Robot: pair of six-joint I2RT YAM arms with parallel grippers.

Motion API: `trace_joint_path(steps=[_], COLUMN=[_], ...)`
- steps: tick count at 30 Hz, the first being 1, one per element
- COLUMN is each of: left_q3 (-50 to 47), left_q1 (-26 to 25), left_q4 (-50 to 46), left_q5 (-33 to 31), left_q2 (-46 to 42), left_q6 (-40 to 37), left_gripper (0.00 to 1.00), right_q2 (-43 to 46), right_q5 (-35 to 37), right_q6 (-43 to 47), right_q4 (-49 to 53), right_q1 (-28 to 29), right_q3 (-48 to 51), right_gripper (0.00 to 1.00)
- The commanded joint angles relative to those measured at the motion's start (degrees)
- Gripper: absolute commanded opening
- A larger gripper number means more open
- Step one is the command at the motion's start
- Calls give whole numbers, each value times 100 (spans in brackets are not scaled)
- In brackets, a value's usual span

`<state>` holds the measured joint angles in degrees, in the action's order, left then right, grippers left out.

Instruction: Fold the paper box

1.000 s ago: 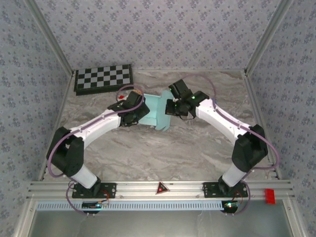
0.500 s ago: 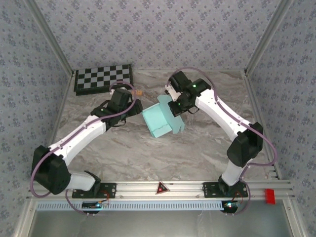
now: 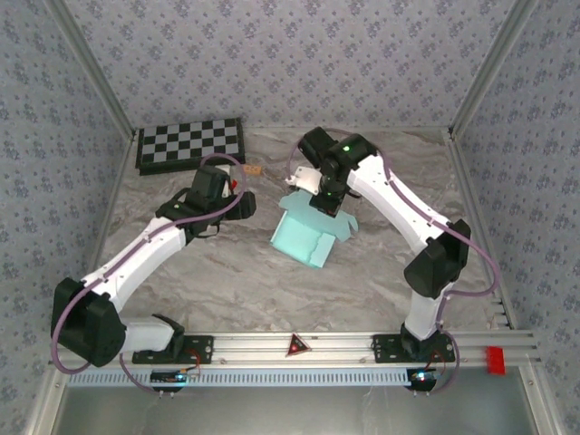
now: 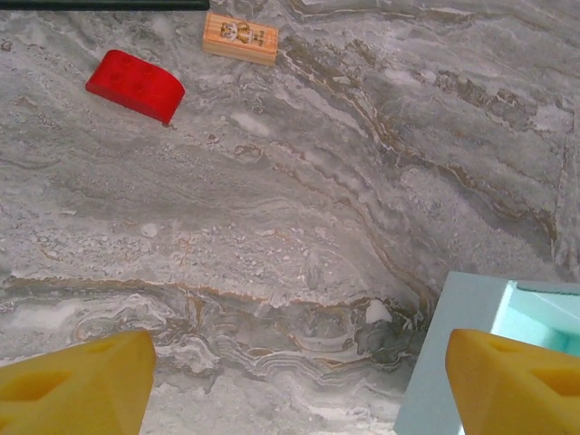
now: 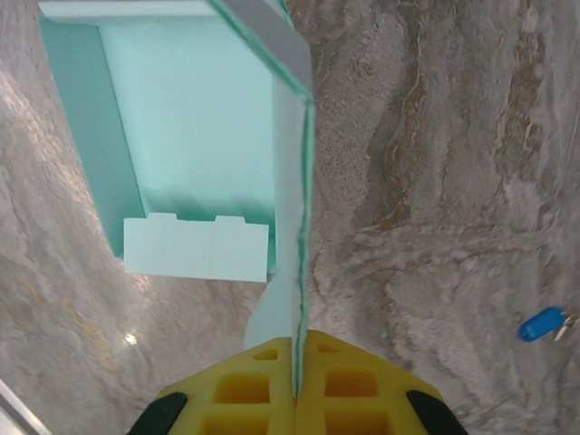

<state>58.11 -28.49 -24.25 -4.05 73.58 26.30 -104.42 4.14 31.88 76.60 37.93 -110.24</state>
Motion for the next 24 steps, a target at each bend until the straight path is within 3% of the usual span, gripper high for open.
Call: trace_joint_path(steps=[1, 8, 18, 24], left_q3=[-50, -128, -387, -495], left_q1=[20, 30, 31, 33], left_q4=[-45, -45, 138, 248], left_q5=[133, 183, 478, 590], left_q2=[-169, -186, -239, -223], left_q6=[-222, -188, -86, -46], left_gripper=[83, 84, 84, 84], right_q2=[-381, -1000, -1133, -1142], right_q5=[428, 1310, 1583, 1580], right_q6=[971, 1579, 2525, 2744], right_q4=[214, 234, -360, -571], right_q1=[82, 154, 356, 434], right_q3=[-354, -707, -520, -419], right_gripper=[0, 0, 0, 7])
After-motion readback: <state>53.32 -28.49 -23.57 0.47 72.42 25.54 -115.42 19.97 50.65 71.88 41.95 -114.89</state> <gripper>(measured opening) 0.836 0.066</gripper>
